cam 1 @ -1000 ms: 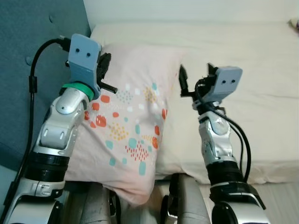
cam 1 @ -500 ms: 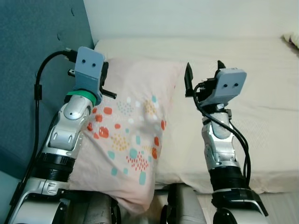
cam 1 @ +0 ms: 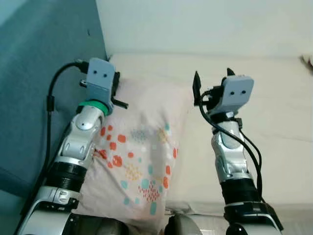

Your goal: Clean up the room

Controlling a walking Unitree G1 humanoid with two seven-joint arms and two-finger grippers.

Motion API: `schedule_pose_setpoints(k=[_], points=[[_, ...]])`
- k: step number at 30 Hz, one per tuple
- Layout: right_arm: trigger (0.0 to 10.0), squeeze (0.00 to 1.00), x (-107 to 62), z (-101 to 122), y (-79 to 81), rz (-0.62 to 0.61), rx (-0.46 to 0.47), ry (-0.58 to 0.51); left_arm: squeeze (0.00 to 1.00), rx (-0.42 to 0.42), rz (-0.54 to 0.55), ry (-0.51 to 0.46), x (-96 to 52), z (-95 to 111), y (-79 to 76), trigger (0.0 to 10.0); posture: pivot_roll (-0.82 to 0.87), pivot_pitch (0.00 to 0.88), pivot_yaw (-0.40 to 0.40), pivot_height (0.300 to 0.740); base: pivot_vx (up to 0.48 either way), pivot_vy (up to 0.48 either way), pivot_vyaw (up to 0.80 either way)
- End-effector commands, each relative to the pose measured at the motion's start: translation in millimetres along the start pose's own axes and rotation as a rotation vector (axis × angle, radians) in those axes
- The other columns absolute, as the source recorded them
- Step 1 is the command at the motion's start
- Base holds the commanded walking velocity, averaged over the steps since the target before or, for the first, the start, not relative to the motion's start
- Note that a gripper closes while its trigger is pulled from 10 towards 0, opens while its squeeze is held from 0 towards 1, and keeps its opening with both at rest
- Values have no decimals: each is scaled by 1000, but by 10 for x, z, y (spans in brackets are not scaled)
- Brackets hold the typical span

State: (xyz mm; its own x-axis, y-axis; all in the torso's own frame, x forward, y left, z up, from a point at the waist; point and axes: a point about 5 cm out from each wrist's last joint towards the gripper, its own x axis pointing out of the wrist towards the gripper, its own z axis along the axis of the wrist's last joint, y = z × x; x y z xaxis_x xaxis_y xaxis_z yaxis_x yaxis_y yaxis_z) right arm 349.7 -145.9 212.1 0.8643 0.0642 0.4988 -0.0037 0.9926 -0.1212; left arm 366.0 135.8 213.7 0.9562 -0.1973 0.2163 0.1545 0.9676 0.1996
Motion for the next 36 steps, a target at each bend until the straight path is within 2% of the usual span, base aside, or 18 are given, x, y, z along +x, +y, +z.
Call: schedule_pose_setpoints(k=[1, 6, 9, 17, 22, 25, 36], points=[[10000, 0, -42, -52, 6, -5, 6, 26, 0, 13, -16, 15, -6, -52, -38, 10000, -12, 0, 43, 739, 0, 0, 0], [10000, 0, -52, -86, 6, -25, -4, 51, 0, 23, -31, 15, -21, -89, -70, 10000, -12, 0, 45, 740, 0, 0, 0], [10000, 0, -75, -102, 37, -25, 23, 53, 0, 42, -44, 22, -44, -129, -86, 10000, -11, 0, 45, 740, 0, 0, 0], [10000, 0, -101, -136, 52, -22, 38, 74, 0, -30, -88, 23, -91, -151, -141, 10000, -7, 3, 46, 740, 0, 0, 0], [10000, 0, -112, -144, 77, -18, 45, 79, 0, -31, -83, 31, -98, -173, -158, 10000, -9, 7, 50, 740, 0, 0, 0], [10000, 0, -146, -187, 146, -12, 58, 108, 0, -21, -96, 26, -109, -180, -199, 10000, -9, 12, 53, 740, 0, 0, 0], [10000, 0, -145, -225, 242, 20, 57, 147, 0, -45, -76, 26, -97, -171, -151, 10000, -4, 13, 55, 740, 0, 0, 0]])
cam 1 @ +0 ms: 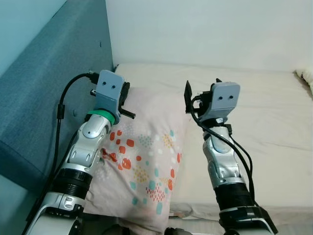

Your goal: Clean up the room

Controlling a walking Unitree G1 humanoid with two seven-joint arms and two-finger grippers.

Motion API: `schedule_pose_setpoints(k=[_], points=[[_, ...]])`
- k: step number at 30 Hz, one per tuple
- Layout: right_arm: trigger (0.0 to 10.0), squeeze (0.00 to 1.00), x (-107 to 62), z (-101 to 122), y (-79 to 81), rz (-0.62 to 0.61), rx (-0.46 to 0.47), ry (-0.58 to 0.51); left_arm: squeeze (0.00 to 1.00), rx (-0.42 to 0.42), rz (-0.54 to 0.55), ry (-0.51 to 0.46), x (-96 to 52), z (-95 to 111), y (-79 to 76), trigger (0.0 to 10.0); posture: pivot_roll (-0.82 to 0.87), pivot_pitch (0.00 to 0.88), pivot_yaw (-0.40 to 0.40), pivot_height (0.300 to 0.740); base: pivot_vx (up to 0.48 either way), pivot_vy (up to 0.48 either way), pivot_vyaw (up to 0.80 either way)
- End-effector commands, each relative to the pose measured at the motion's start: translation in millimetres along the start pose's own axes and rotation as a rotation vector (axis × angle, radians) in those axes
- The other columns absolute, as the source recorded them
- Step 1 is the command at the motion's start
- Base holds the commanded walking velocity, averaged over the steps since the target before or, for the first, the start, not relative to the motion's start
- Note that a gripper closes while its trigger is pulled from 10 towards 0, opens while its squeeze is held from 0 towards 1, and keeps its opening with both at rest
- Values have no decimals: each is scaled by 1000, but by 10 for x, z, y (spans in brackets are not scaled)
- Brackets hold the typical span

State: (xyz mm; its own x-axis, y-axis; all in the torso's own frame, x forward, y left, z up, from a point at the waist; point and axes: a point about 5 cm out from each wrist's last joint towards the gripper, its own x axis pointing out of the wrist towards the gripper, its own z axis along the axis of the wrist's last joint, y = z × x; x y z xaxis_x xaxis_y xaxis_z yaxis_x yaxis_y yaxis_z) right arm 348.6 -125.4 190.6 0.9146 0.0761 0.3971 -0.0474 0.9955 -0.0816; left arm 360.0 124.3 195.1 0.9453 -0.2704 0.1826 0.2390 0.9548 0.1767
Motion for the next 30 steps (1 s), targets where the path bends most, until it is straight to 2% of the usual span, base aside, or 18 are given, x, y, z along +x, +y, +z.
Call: schedule_pose_setpoints(k=[1, 14, 17, 27, 30], points=[[10000, 0, -29, -71, 14, 1, 1, 34, 0, -4, 6, 7, -22, -27, 15, 10000, -2, 11, 55, 740, 0, 0, 0], [10000, 0, -22, -94, 35, -5, 5, 63, 0, -1, 5, 10, -19, -32, 16, 10000, -3, 4, 56, 740, 0, 0, 0], [10000, 0, -9, -113, 63, -21, -1, 88, 0, -40, 20, 25, -12, -54, 27, 10000, -4, 0, 54, 740, 0, 0, 0], [10000, 0, 7, -152, 60, -35, 17, 125, 0, -80, 53, 62, -27, -116, 57, 10000, 0, 6, 45, 740, 0, 0, 0], [10000, 0, 6, -130, 51, -5, 9, 105, 0, -79, 58, 61, -44, -131, 74, 10000, 0, 10, 44, 740, 0, 0, 0]])
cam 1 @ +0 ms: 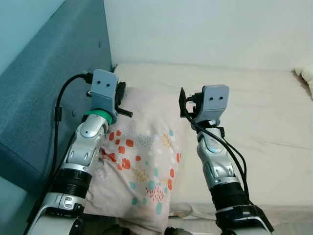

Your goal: Clean up the room

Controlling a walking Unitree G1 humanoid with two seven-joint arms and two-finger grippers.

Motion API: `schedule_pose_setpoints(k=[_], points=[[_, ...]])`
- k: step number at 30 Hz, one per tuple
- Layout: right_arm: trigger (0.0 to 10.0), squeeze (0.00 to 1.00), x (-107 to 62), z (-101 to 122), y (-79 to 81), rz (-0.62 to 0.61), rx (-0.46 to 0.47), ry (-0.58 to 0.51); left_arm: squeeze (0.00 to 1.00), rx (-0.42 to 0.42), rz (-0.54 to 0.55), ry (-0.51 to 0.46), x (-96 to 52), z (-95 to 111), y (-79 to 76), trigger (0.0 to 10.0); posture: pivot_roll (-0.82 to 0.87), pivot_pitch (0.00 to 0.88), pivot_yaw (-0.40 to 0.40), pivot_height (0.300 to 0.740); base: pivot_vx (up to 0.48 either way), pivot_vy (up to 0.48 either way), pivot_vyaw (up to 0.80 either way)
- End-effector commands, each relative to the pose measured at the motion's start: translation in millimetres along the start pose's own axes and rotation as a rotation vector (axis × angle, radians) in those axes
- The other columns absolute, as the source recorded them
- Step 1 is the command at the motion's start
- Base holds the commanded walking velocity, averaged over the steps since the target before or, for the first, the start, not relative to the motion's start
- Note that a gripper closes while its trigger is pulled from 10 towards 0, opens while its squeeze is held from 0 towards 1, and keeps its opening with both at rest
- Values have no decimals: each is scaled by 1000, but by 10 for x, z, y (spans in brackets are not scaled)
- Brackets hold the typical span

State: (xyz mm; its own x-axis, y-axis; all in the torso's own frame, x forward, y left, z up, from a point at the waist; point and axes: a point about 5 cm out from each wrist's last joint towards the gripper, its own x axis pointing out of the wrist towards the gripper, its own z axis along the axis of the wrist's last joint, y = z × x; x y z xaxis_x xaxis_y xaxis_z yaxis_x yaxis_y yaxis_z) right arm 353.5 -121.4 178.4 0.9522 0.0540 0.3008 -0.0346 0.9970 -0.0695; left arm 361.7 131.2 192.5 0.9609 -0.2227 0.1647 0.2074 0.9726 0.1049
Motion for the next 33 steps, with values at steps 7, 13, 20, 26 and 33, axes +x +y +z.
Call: schedule_pose_setpoints(k=[7, 13, 20, 26, 33], points=[[10000, 0, -33, -46, 23, 5, -2, 14, 0, 13, 19, 49, -68, -150, 21, 10000, -1, 14, 45, 740, 0, 0, 0], [10000, 0, -5, -31, 28, -2, 8, 15, 0, -6, 28, 71, -48, -161, 14, 10000, 2, 29, 46, 740, 0, 0, 0], [10000, 0, 33, -19, -6, -16, 17, 20, 0, -8, 40, 88, -10, -166, 7, 10000, 5, 35, 42, 740, 0, 0, 0], [10000, 0, 46, -26, -32, -30, 17, 29, 0, -7, 43, 84, 11, -140, 6, 10000, 8, 38, 43, 740, 0, 0, 0], [10000, 0, 53, -29, -24, -27, 15, 37, 0, -10, 47, 89, 18, -136, 6, 10000, 9, 52, 39, 740, 0, 0, 0]])
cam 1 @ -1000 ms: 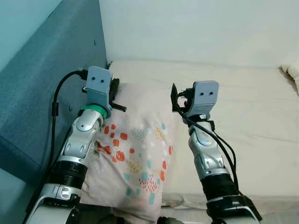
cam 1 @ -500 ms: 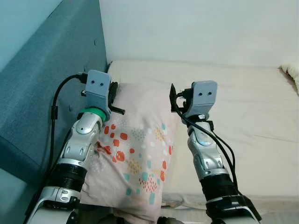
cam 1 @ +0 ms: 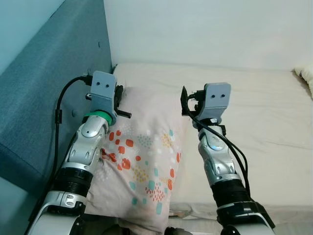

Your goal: Clean up the room

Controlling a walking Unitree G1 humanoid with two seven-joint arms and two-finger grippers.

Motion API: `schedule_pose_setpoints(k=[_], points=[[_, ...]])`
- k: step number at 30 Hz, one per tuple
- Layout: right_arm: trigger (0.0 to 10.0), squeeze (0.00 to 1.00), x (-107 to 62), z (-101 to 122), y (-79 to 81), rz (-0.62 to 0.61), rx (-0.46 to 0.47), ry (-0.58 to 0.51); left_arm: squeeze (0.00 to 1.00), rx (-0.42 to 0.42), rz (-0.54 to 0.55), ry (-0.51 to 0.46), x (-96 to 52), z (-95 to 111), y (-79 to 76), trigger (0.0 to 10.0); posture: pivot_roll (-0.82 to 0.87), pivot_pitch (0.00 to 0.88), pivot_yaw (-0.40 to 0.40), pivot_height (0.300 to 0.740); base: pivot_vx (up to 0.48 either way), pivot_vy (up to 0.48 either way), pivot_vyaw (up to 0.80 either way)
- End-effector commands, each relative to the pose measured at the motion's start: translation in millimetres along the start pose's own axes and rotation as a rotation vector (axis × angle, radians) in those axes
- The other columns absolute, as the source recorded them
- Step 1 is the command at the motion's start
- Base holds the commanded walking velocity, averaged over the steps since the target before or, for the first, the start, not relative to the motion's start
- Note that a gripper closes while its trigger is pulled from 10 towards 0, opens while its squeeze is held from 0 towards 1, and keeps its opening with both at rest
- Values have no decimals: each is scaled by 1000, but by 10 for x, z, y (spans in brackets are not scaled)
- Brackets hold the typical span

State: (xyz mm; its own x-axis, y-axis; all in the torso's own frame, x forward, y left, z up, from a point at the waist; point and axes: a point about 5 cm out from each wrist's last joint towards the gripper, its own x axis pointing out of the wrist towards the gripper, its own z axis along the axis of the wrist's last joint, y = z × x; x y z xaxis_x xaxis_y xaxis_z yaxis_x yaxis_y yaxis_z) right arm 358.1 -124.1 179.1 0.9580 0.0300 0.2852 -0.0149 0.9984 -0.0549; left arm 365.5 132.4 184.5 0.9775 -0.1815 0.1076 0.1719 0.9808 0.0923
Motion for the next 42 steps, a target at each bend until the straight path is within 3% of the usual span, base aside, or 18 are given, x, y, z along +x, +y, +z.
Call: schedule_pose_setpoints(k=[1, 25, 36, 41, 42], points=[[10000, 0, 9, -21, 4, -4, 7, 19, 0, -2, 9, 28, -1, -50, -5, 10000, 9, 52, 39, 740, 0, 0, 0], [10000, 0, 1, -16, 48, 11, 17, 16, 0, -9, 4, 35, -16, -77, -12, 10000, 7, 49, 35, 740, 0, 0, 0], [10000, 0, -55, -45, 36, 10, 10, 19, 0, 89, 53, -37, -105, -64, 68, 10000, 1, 58, 38, 740, 0, 0, 0], [10000, 0, -168, -16, -17, -19, 19, 0, 0, 114, 99, -88, -282, -39, 228, 10000, -2, 58, 38, 740, 0, 0, 0], [10000, 0, -283, -33, -37, -25, 14, 0, 0, 124, 115, -103, -423, -62, 279, 10000, -3, 61, 38, 740, 0, 0, 0]])
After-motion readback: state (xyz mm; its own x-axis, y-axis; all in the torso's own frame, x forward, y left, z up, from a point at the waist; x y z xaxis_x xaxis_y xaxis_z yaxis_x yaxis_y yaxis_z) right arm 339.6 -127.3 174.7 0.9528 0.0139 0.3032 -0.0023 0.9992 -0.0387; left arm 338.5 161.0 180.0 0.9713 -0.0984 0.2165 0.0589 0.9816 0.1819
